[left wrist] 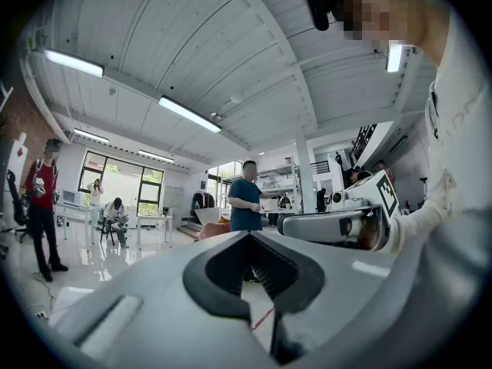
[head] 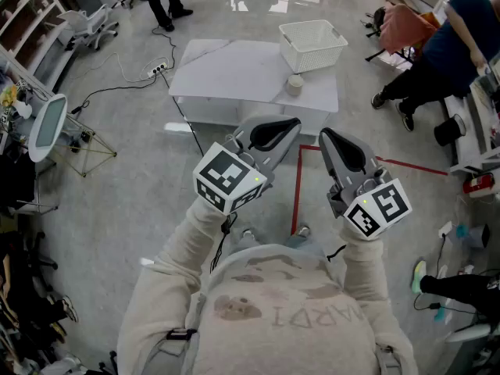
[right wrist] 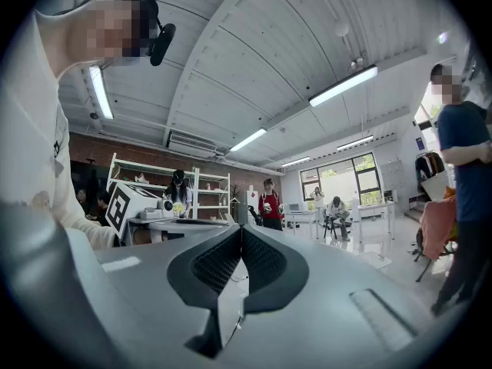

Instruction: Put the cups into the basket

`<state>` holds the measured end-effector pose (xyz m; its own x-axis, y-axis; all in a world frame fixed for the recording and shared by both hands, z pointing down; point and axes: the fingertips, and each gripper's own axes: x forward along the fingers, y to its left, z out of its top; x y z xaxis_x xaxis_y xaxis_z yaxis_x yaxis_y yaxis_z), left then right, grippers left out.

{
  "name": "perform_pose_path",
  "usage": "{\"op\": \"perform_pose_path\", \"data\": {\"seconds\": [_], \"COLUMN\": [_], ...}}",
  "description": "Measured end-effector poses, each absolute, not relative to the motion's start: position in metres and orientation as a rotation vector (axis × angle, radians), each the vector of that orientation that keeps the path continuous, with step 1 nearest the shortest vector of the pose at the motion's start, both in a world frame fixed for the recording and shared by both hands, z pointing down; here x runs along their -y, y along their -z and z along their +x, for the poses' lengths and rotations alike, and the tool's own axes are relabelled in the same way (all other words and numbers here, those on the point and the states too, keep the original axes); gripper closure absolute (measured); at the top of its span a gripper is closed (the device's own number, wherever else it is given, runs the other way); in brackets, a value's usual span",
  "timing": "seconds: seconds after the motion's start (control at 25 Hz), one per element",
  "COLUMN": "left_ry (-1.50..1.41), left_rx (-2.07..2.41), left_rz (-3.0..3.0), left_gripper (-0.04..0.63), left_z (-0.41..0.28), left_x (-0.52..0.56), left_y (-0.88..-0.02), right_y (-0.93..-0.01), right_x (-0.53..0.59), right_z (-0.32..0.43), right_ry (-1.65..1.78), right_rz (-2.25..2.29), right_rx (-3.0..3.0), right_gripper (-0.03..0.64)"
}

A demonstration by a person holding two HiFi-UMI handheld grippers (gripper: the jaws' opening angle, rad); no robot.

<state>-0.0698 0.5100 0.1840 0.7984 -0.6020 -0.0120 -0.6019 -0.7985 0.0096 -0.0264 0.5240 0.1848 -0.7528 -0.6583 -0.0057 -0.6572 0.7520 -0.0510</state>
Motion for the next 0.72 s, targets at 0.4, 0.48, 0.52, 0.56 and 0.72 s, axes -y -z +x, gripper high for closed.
{"op": "perform_pose_path", "data": {"seconds": [0.4, 0.48, 0.52, 0.56, 0.72], "left_ry": [-0.014, -0.024, -0.028, -0.029, -0.008], "left_rx": [0.992, 0.993, 0.994, 0.996, 0.998], "left_rz": [2.971, 2.970, 2.972, 2.974, 2.971], "left_gripper": [0.595, 0.595, 0.595, 0.595, 0.595], "left_z": [-0.085, -0.090, -0.093, -0.095, -0.101], "left_x": [-0.517, -0.517, -0.516, -0.516, -0.505], "left_y": [-0.192, -0.194, -0.194, -0.195, -0.197], "right_y": [-0.190, -0.191, -0.192, -0.192, -0.198], "right_x": [-0.528, -0.529, -0.529, -0.528, -0.521], "right_z": [-0.047, -0.052, -0.053, -0.053, -0.045], "right_ry": [0.077, 0.079, 0.083, 0.089, 0.138], "right_rz": [-1.073, -1.078, -1.091, -1.111, -1.170], "right_rx": [-2.926, -2.925, -2.916, -2.902, -2.873], "right_gripper": [0.589, 0.588, 0.587, 0.584, 0.553]}}
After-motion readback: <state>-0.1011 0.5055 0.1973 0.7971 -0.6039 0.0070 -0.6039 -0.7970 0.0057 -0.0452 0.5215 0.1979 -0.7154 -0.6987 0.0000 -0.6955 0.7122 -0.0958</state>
